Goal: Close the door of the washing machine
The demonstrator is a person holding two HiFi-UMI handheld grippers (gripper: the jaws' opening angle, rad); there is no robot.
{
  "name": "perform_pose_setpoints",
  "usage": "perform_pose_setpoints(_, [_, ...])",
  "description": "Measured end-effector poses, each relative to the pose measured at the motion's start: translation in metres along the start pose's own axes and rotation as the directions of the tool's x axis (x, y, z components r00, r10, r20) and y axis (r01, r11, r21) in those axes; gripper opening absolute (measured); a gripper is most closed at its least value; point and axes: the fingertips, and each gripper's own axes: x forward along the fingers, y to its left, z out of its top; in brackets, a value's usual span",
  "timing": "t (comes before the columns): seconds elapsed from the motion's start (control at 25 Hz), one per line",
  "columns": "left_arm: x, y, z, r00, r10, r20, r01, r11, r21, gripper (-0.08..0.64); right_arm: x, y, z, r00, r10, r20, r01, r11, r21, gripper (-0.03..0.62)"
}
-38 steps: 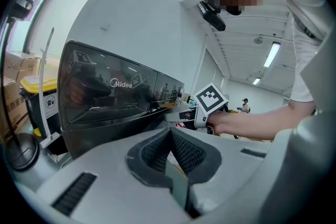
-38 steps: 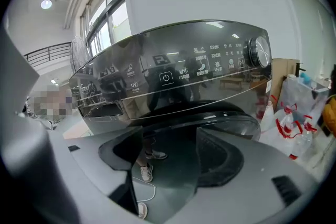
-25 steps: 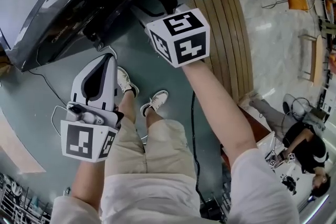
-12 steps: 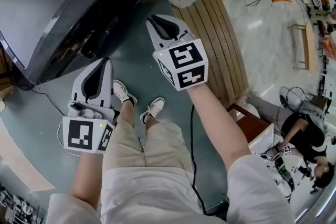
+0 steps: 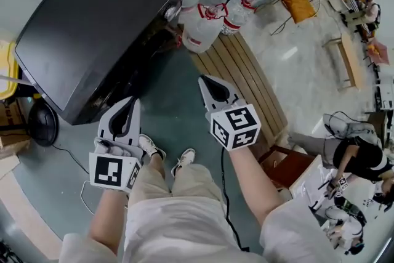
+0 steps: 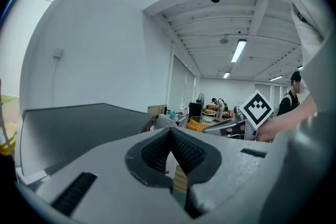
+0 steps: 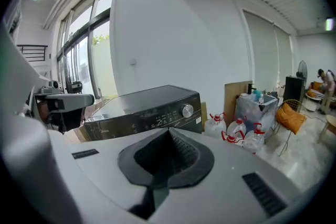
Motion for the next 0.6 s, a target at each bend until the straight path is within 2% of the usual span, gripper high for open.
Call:
perform_pose_setpoints(0.36, [-0.018,-0.040,0.083,0.994,-0.055,0.092,0.049,0.997,0.063,0.005,-0.094,-0.019,0.056,0.991,-0.085,0.104,0.081,0.996,0.037,-0.003])
perform_pose_setpoints(0.6, [-0.044,-0.043,0.127,0.988,-0.048,0.145,0.030,0.992,0.125,0.005,-0.145,-0.014,0.081,0.977,-0.111,0.182,0.114,0.993,-0.008,-0.003])
